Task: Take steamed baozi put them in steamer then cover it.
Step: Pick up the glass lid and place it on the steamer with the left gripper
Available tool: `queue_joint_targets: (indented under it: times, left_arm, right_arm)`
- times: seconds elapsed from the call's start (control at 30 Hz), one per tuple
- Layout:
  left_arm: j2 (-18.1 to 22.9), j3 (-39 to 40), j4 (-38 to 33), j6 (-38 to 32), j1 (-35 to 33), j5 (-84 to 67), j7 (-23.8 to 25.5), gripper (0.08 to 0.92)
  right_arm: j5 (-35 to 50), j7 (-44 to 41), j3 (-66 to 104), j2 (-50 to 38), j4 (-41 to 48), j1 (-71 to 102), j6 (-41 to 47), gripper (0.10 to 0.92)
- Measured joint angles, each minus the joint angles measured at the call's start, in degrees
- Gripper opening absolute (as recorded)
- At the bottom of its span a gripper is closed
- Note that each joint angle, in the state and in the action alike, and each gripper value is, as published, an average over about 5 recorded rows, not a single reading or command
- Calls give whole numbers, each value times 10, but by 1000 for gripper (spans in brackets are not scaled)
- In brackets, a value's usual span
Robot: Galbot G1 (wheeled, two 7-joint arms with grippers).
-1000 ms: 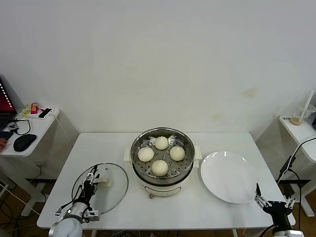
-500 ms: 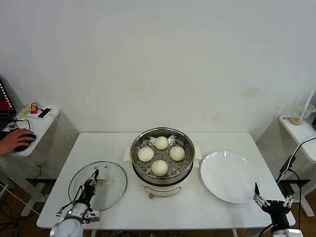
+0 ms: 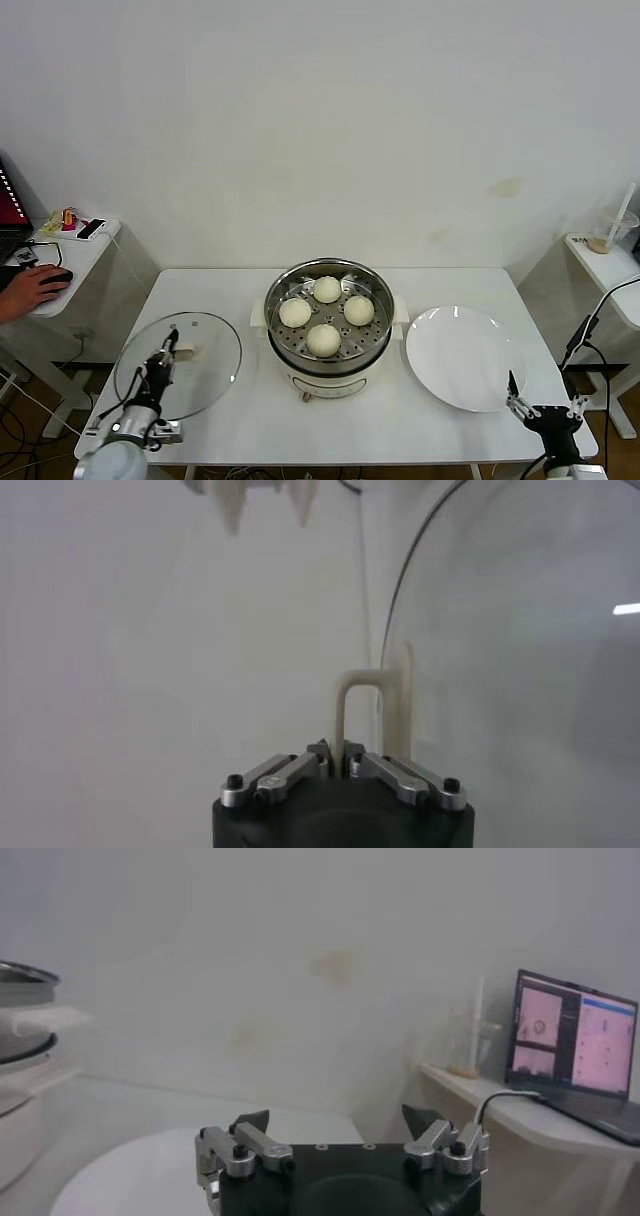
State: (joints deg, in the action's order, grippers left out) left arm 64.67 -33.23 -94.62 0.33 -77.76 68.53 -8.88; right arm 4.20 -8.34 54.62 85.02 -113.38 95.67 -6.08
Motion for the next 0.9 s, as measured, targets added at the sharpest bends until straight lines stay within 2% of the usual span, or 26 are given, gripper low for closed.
queue_joint_targets:
  times: [0.3, 0.5, 0.7, 0.9]
  left_arm:
    - [-38, -42, -83, 27, -23, -58, 41, 140]
    - [-67, -37, -139, 58, -16, -92, 75, 140]
    - [-92, 15, -171, 97, 24, -109, 104, 140]
    - [-96, 100, -180, 137, 93, -102, 137, 140]
  right_arm:
    - [-9, -2, -10, -2, 1, 2, 0, 823]
    - [-19, -3, -16, 1, 5, 2, -3, 823]
    - [-37, -2, -23, 7, 9, 3, -6, 823]
    - [-60, -1, -30, 15, 11, -2, -5, 823]
